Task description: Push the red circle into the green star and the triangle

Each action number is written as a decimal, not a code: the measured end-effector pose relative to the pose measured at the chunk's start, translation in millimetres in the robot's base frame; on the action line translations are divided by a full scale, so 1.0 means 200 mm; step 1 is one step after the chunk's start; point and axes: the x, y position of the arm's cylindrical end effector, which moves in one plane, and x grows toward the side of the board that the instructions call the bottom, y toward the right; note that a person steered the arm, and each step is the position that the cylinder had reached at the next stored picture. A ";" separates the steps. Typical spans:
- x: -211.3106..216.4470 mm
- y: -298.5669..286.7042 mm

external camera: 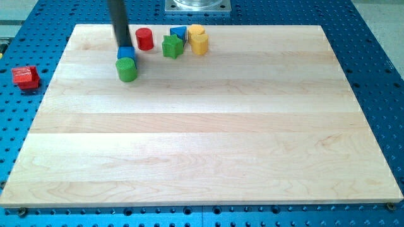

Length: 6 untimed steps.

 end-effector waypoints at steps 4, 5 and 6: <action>-0.32 0.31; -0.26 0.42; -0.26 0.04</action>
